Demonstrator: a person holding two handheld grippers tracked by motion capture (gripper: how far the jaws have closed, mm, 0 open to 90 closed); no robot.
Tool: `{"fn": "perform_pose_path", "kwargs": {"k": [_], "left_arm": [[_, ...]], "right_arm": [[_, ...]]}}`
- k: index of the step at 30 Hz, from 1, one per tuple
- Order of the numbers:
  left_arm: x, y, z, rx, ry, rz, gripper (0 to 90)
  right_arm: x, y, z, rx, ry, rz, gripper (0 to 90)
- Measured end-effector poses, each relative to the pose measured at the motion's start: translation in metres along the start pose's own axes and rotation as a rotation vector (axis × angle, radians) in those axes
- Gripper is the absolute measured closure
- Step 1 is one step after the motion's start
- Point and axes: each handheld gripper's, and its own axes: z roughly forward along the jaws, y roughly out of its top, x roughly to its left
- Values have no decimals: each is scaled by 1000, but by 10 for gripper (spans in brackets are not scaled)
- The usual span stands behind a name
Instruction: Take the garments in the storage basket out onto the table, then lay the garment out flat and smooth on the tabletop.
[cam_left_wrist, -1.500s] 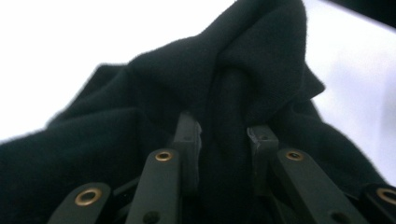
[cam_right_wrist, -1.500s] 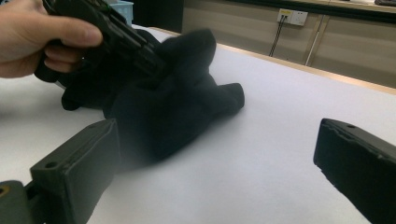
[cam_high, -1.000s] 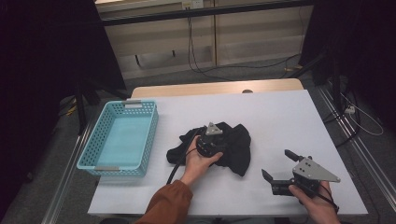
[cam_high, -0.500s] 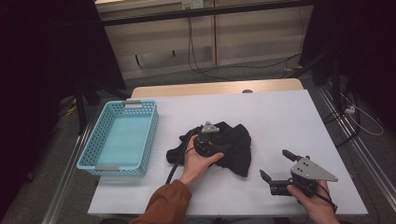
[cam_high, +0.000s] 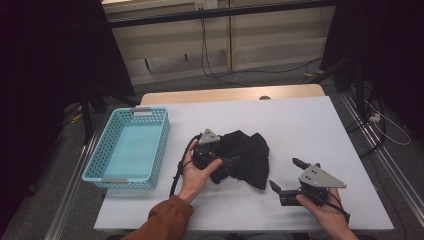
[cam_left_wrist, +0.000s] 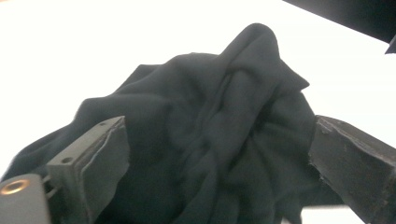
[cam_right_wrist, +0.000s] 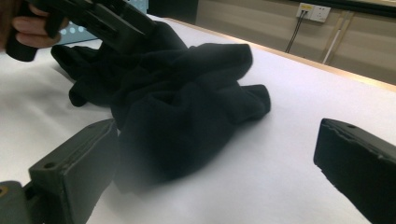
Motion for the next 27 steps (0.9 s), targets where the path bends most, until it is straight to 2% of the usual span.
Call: {"fn": "perform_pose_path", "kwargs": {"k": [1, 2, 3, 4, 6, 9, 11, 12, 14, 15, 16, 17, 18, 19, 21, 22, 23, 24, 27], "left_arm": [[0, 0, 0, 0, 0, 0, 55], [3, -4, -10, -28, 20, 6, 59], [3, -4, -10, -28, 20, 6, 53], [7, -9, -18, -41, 26, -9, 51], [8, -14, -24, -49, 34, -10, 48], [8, -20, -29, -45, 58, 5, 52], [6, -24, -33, -47, 52, 19, 51], [5, -26, -39, -53, 63, 30, 53], [5, -28, -46, -69, 72, 27, 53], [5, -28, -46, -69, 72, 27, 54], [7, -30, -51, -69, 69, 2, 56], [7, -30, -51, -69, 69, 2, 56], [8, -35, -55, -53, 105, 7, 55], [8, -35, -55, -53, 105, 7, 52], [10, -41, -59, -36, 109, 0, 52], [11, -45, -61, -30, 112, -2, 52], [11, -45, -61, -30, 112, -2, 52], [13, -47, -62, -25, 115, 1, 52], [13, -50, -64, -4, 108, 13, 51]], "right_arm": [[0, 0, 0, 0, 0, 0, 0], [2, 2, 4, -5, 9, -10, 0], [2, 2, 4, -5, 9, -10, 0], [4, 3, 9, -12, 19, -19, 0], [7, 4, 14, -7, 31, -28, 0], [9, 4, 19, 6, 49, -34, 6], [12, 5, 24, 11, 52, -44, 6], [16, 6, 26, 13, 68, -48, 6], [18, 6, 27, 9, 78, -59, 6], [18, 6, 27, 9, 78, -59, 6], [19, 7, 29, 9, 84, -64, 8], [19, 7, 29, 9, 84, -64, 8], [18, 8, 32, 15, 79, -68, 11], [18, 8, 32, 15, 79, -68, 11], [15, 12, 36, 16, 87, -54, 13], [12, 17, 39, 8, 71, -32, 12], [12, 17, 39, 8, 71, -32, 12], [7, 25, 42, -4, 64, -27, 57], [1, 32, 49, -1, 62, -26, 100]]}}
